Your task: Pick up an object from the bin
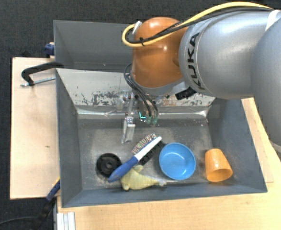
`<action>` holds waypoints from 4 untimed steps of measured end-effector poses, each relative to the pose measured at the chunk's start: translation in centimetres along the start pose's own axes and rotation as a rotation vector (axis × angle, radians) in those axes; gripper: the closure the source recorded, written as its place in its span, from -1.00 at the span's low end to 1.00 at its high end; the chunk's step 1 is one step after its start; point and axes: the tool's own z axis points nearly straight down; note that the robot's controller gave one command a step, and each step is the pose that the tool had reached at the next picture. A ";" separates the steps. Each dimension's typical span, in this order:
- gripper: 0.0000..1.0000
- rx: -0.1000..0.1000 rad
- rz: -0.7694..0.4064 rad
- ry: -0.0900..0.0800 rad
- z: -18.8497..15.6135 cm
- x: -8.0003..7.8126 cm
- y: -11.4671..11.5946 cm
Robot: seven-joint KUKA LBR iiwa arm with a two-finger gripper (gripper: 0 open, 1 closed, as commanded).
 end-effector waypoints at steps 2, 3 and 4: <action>-1.00 -0.006 0.016 -0.040 10.6 7.4 -0.2; -1.00 -0.004 -0.327 -0.022 11.0 7.9 4.6; 1.00 -0.003 -0.324 -0.018 10.8 7.8 4.5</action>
Offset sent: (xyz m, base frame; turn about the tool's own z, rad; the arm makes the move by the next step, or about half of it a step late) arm -0.0530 -0.0184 -0.0956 0.2060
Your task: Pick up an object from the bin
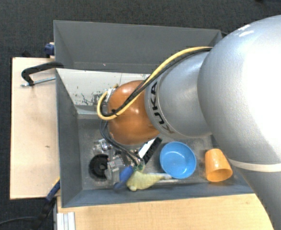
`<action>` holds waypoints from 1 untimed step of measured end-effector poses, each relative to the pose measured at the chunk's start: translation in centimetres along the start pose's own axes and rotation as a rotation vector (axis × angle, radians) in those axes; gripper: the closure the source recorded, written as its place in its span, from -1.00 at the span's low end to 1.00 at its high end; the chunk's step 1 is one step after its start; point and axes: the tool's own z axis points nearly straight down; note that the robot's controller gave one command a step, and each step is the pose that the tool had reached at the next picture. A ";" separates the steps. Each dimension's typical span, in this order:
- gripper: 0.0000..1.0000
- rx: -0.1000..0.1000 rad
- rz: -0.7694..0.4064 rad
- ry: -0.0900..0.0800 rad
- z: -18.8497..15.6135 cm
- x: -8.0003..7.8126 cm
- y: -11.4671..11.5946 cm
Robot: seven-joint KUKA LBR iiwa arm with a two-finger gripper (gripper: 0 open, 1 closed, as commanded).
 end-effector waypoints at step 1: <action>1.00 0.000 -0.015 -0.003 -13.0 -1.2 0.7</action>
Offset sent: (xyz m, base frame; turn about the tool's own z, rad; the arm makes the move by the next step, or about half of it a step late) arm 0.0047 0.0078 0.1243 -0.0154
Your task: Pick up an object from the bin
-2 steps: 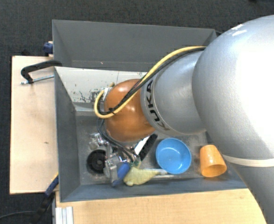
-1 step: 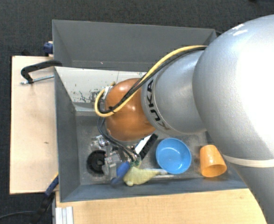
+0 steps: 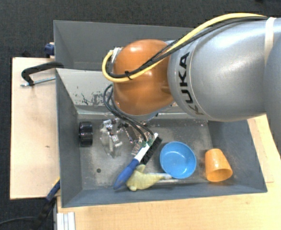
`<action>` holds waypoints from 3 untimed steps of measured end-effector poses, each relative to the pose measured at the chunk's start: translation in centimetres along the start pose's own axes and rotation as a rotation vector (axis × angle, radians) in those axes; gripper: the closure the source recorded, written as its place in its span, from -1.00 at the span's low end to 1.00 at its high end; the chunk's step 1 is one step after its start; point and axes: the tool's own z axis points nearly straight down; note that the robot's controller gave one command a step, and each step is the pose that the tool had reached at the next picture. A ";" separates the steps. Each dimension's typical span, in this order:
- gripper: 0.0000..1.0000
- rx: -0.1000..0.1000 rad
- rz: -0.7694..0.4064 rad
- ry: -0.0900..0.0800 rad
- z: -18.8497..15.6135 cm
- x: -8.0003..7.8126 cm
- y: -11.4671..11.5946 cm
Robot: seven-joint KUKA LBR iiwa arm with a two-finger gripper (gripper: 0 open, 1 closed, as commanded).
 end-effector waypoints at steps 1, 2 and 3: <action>-1.00 0.000 0.001 0.010 0.5 0.2 -0.1; -1.00 -0.002 -0.225 0.021 13.7 4.4 -7.7; 1.00 -0.002 -0.228 0.011 13.3 4.0 -7.4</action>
Offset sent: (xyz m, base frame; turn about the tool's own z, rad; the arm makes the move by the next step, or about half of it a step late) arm 0.0000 0.0000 0.0000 0.0000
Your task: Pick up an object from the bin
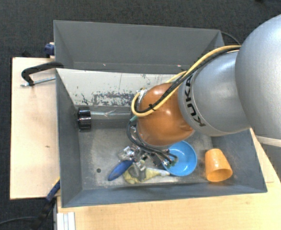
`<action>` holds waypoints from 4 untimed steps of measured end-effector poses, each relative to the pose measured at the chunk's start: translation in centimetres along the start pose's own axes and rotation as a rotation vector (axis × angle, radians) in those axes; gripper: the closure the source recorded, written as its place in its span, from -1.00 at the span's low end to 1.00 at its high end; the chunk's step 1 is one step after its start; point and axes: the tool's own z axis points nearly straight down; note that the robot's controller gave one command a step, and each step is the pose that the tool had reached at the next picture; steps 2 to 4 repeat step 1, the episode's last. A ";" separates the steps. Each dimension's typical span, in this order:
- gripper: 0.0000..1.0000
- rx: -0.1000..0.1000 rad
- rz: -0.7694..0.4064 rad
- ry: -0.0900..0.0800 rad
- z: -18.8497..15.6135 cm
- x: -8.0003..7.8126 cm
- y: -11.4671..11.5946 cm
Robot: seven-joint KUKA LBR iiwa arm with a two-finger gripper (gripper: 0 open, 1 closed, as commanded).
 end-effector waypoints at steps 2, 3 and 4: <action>1.00 0.005 -0.010 -0.008 -15.2 -0.7 0.5; 1.00 0.005 -0.010 -0.008 -15.2 -0.7 0.5; 1.00 0.005 -0.010 -0.008 -15.2 -0.7 0.5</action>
Offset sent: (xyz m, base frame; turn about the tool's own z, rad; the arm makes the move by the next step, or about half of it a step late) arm 0.0008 0.0055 0.1474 -0.0102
